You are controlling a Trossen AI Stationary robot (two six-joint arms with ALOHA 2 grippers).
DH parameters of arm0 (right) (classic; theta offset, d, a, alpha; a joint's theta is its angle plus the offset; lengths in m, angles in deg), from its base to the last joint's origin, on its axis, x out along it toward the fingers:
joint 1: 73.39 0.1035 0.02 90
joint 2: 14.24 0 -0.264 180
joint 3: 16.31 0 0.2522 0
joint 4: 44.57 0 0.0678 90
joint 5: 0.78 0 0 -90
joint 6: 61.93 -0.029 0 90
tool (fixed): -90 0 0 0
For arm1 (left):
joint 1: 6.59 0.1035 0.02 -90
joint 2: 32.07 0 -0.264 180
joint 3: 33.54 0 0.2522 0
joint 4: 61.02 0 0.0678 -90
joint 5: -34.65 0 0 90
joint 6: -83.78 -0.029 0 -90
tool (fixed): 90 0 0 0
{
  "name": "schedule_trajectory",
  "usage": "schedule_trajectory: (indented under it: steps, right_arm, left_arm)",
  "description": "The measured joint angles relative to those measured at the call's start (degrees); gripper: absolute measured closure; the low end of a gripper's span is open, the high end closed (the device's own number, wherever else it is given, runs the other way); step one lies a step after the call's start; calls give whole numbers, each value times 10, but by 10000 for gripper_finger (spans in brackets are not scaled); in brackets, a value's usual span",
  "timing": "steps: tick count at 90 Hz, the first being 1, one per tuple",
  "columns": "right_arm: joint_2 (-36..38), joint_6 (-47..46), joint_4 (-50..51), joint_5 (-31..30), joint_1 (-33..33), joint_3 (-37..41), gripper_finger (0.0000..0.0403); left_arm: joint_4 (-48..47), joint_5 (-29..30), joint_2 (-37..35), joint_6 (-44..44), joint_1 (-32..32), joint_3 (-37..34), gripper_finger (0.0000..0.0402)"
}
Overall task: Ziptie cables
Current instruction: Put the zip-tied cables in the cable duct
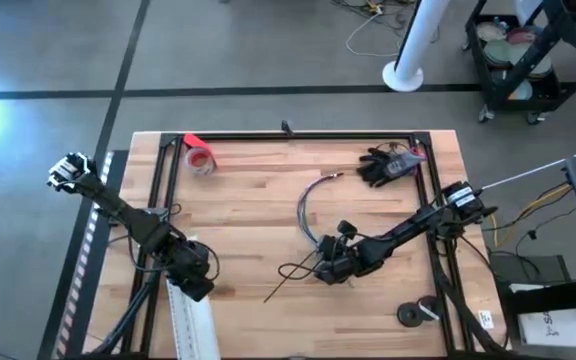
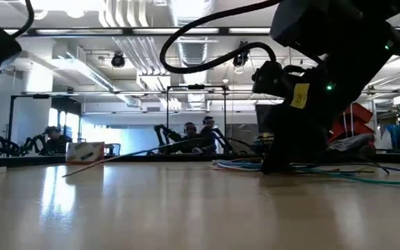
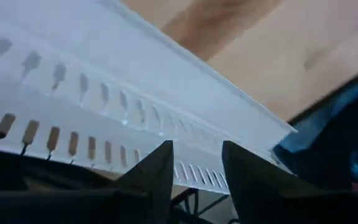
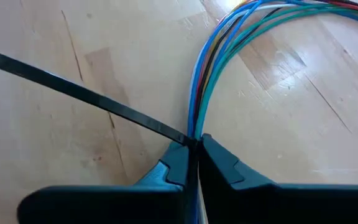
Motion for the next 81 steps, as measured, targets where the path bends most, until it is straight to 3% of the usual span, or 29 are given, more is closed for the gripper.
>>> schedule_trajectory:
  steps: [13, 41, 55, 67, 81]
  right_arm:
    - [0, 2, -1, -4, 1, 0, 398]
    - [0, 5, -3, -4, 1, 1, 398]
    - [0, 9, -9, -5, 1, 1, 398]
    - [0, 16, -14, -6, 1, 1, 398]
    - [0, 19, -21, -6, 1, 1, 398]
  left_arm:
    - [0, 0, 0, 33, 0, -13, 280]
    - [10, 5, 0, 95, 0, -67, 206]
    - [38, 10, 0, 89, 0, -86, 189]
    - [58, 40, 2, 53, 0, -99, 201]
    - [57, 68, 21, 15, 0, -108, 261]
